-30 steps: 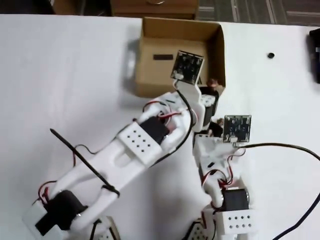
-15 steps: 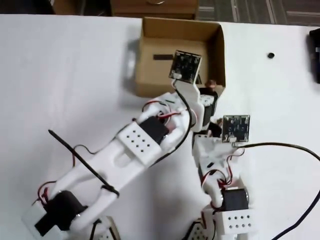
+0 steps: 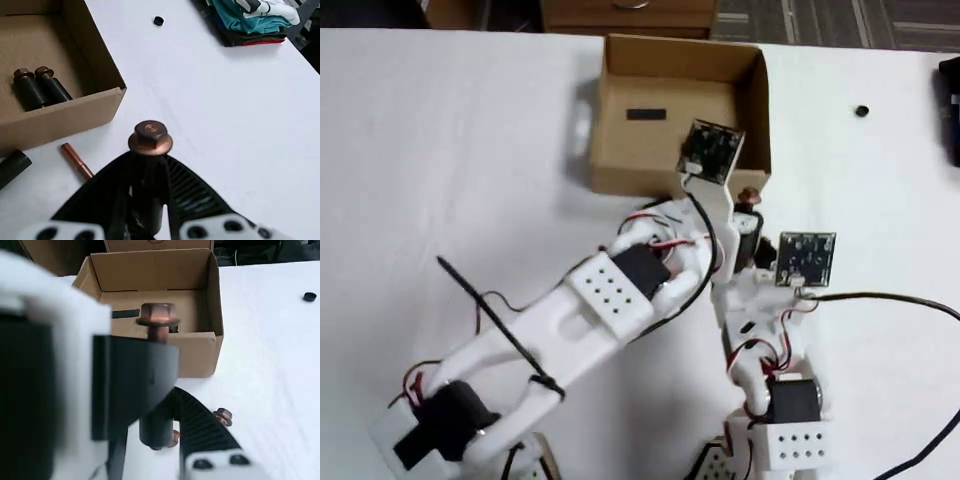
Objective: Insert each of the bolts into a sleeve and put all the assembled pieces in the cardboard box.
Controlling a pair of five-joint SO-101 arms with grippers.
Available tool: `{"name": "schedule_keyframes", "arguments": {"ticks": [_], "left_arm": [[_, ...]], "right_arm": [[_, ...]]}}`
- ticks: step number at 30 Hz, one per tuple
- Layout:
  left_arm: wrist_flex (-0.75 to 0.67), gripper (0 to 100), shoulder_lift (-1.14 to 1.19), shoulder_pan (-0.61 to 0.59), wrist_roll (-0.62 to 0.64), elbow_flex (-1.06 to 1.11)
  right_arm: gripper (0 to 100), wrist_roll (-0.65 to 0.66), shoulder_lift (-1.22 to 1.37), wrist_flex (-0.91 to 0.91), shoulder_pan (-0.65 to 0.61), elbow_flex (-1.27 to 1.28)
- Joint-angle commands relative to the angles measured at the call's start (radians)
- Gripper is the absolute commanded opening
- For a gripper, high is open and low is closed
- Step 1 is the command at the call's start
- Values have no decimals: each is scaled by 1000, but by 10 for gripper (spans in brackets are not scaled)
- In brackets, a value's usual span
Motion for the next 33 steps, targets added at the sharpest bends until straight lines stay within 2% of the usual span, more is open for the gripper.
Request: {"name": "schedule_keyframes", "arguments": {"ticks": [1,4,8,11,19,29,33], "left_arm": [[9,24,-5,20,8,-5],[68,93,-8,25,6,-5],[123,356,-9,26,8,-8],[138,474,-11,26,9,-12],[94,491,-149,3,8,-15],[138,491,-253,-15,8,-5],[137,491,-279,-60,8,-13]], "right_arm": [[19,-5,-25,-25,8,-44],[19,-5,-25,-25,8,-44],[19,-5,-25,-25,5,-44],[19,-5,-25,-25,5,-43],[19,-5,-21,-24,12,-44],[19,-5,-19,-18,21,-43],[19,-5,-24,-2,21,-43]]}}
